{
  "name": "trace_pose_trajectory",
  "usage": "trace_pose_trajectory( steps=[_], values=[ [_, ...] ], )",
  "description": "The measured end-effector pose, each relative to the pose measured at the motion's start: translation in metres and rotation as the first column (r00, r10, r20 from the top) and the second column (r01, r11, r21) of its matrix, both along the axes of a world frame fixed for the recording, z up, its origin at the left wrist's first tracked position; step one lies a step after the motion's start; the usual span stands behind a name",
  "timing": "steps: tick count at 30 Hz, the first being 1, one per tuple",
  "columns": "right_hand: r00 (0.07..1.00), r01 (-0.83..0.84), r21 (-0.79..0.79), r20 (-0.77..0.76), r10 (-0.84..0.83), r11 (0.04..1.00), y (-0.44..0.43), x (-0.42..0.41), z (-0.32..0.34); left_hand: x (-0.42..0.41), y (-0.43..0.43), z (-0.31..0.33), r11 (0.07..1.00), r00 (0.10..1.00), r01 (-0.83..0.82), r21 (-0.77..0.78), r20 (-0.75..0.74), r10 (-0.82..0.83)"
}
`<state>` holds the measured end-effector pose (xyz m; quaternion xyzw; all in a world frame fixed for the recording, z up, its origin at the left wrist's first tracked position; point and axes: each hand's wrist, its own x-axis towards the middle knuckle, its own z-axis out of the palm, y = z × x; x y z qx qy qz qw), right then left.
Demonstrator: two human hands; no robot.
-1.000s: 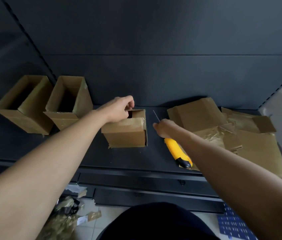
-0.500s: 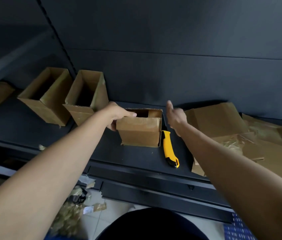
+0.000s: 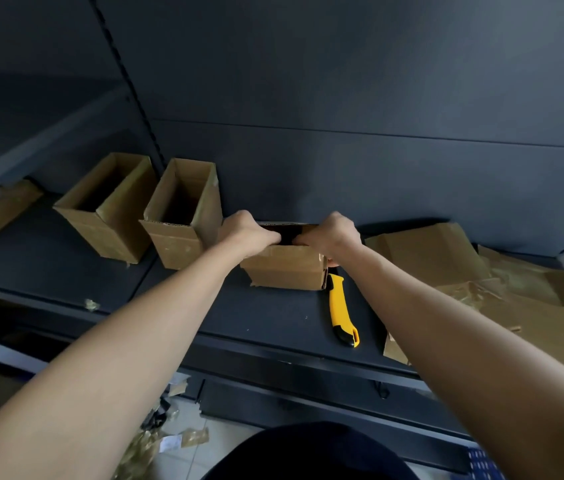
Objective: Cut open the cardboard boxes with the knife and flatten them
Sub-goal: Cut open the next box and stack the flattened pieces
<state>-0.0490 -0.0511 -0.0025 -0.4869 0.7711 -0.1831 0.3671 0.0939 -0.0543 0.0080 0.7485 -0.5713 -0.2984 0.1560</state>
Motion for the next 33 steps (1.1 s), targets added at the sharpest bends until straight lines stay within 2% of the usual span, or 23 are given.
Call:
trace_pose_trajectory(
  steps=[3,6,9,11,13,16,17,19,21,25,26,30,33],
  values=[
    [0.999,-0.029,-0.044,0.013,0.03,0.999,0.002,-0.001,0.01,-0.003,0.002,0.004,0.996,0.999,-0.031,-0.085,0.016,0.033],
    [0.981,-0.012,-0.06,0.193,0.024,0.998,0.004,-0.008,0.013,0.001,0.0,0.007,0.987,0.997,-0.082,-0.142,0.0,0.083],
    [0.961,-0.01,-0.205,0.269,0.067,0.979,0.004,-0.017,0.017,0.009,-0.004,0.005,0.968,0.973,-0.197,-0.153,-0.15,0.174],
    [0.942,-0.025,-0.246,0.318,0.105,0.969,0.01,-0.022,0.023,0.012,-0.005,0.001,0.944,0.94,-0.269,-0.192,-0.265,0.214],
    [0.915,-0.068,-0.193,0.378,0.138,0.979,0.016,-0.029,0.028,0.01,-0.004,-0.002,0.916,0.893,-0.338,-0.216,-0.382,0.24],
    [0.83,-0.177,0.011,0.539,0.143,0.984,0.018,-0.044,0.025,0.003,-0.003,-0.002,0.891,0.828,-0.377,-0.253,-0.523,0.202],
    [0.796,-0.142,0.041,0.598,0.09,0.989,0.02,-0.049,0.024,0.0,-0.002,-0.001,0.892,0.821,-0.365,-0.267,-0.545,0.173],
    [0.757,0.048,0.051,0.65,-0.069,0.998,0.02,-0.06,0.021,-0.006,-0.003,-0.001,0.894,0.791,-0.343,-0.289,-0.601,0.109],
    [0.7,0.188,0.103,0.684,-0.206,0.977,0.02,-0.076,0.014,-0.012,-0.005,-0.001,0.899,0.711,-0.334,-0.282,-0.702,0.043],
    [0.387,0.231,0.168,0.888,-0.25,0.958,0.024,-0.097,0.013,-0.022,-0.003,0.002,0.946,0.491,-0.273,-0.173,-0.871,-0.017],
    [0.352,0.264,0.157,0.903,-0.247,0.952,0.024,-0.101,0.014,-0.025,-0.002,0.003,0.962,0.445,-0.235,-0.137,-0.895,-0.019],
    [0.385,0.393,0.103,0.884,-0.265,0.914,0.028,-0.111,0.022,-0.027,0.002,0.002,0.999,0.382,0.044,0.026,-0.924,0.007],
    [0.431,0.446,0.103,0.846,-0.314,0.889,0.035,-0.128,0.02,-0.024,0.003,0.003,0.959,0.188,0.256,0.12,-0.979,0.072]
  ],
)
